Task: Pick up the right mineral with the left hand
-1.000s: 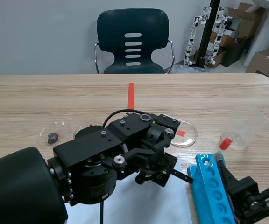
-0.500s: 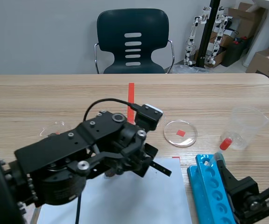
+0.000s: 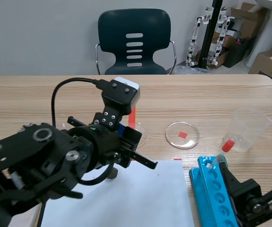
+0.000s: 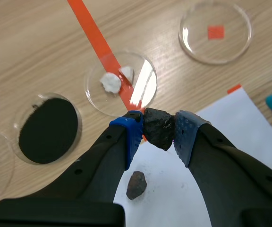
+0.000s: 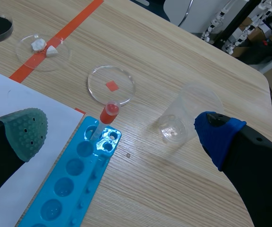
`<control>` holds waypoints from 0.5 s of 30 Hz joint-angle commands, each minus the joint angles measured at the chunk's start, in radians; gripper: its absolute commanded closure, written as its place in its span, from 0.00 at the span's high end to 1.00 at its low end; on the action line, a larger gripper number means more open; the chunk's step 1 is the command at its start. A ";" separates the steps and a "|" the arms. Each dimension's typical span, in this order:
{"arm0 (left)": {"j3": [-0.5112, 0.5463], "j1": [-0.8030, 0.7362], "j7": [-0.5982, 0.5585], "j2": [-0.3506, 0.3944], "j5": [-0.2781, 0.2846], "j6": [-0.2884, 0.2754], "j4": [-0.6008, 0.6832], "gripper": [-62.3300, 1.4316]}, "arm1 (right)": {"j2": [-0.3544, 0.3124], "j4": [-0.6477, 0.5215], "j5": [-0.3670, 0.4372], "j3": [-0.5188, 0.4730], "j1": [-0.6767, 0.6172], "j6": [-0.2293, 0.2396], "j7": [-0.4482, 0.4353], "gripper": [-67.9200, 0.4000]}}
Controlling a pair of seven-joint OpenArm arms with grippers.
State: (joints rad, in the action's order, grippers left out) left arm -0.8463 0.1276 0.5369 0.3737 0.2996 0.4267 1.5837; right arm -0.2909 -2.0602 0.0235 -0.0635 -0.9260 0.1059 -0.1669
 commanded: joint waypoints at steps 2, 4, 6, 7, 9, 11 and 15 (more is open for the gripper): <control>0.047 -0.054 -0.091 0.036 -0.002 -0.011 0.061 0.20 | 0.000 -0.018 0.006 -0.003 0.002 -0.003 -0.014 1.00; 0.084 -0.101 -0.152 0.069 -0.002 -0.028 0.100 0.20 | 0.000 -0.018 0.006 -0.003 0.002 -0.003 -0.014 1.00; 0.134 -0.158 -0.215 0.112 -0.002 -0.057 0.137 0.20 | 0.000 -0.018 0.006 -0.003 0.002 -0.003 -0.014 1.00; 0.154 -0.180 -0.236 0.128 -0.002 -0.072 0.150 0.20 | 0.000 -0.018 0.006 -0.003 0.002 -0.003 -0.014 1.00; 0.204 -0.232 -0.282 0.163 -0.009 -0.111 0.171 0.20 | 0.000 -0.018 0.006 -0.003 0.002 -0.003 -0.014 1.00; 0.259 -0.284 -0.330 0.190 -0.016 -0.156 0.185 0.20 | 0.000 -0.018 0.006 -0.003 0.002 -0.003 -0.014 1.00; 0.377 -0.391 -0.399 0.213 -0.029 -0.256 0.207 0.20 | 0.000 -0.018 0.006 -0.003 0.002 -0.003 -0.015 1.00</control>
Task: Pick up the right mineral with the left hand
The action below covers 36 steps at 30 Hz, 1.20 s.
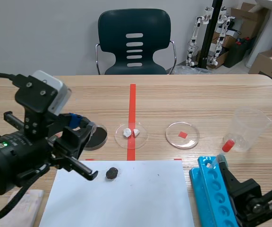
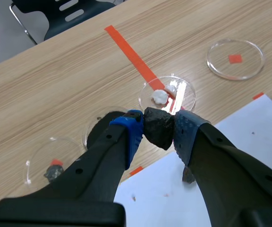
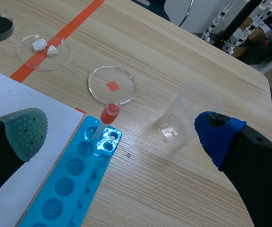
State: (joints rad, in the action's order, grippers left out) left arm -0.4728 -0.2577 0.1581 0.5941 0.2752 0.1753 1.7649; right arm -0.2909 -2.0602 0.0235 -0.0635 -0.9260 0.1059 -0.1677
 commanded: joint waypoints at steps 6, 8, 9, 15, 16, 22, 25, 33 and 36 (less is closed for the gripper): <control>0.167 -0.148 -0.090 -0.003 -0.003 -0.180 0.047 0.20 | 0.000 -0.018 0.006 -0.003 0.002 -0.003 -0.014 1.00; 0.217 -0.192 -0.108 -0.003 -0.003 -0.233 0.057 0.20 | 0.000 -0.018 0.006 -0.003 0.002 -0.003 -0.014 1.00; 0.245 -0.217 -0.123 -0.003 0.000 -0.256 0.063 0.20 | 0.000 -0.018 0.006 -0.003 0.002 -0.003 -0.014 1.00; 0.368 -0.347 -0.197 -0.004 0.029 -0.360 0.099 0.20 | 0.000 -0.018 0.006 -0.003 0.002 -0.003 -0.014 1.00; 0.379 -0.363 -0.201 -0.004 0.037 -0.373 0.107 0.20 | 0.000 -0.018 0.006 -0.003 0.002 -0.003 -0.014 1.00; 0.395 -0.418 -0.232 -0.004 0.080 -0.386 0.129 0.20 | 0.000 -0.018 0.006 -0.003 0.002 -0.003 -0.015 1.00; 0.395 -0.418 -0.232 -0.004 0.076 -0.378 0.129 0.20 | 0.000 -0.018 0.006 -0.003 0.002 -0.003 -0.015 1.00; 0.395 -0.418 -0.206 -0.003 0.049 -0.377 0.129 0.20 | 0.000 -0.018 0.006 -0.003 0.002 -0.003 -0.014 1.00; 0.395 -0.418 -0.206 -0.004 0.049 -0.377 0.129 0.20 | 0.000 -0.018 0.006 -0.003 0.002 -0.003 -0.015 1.00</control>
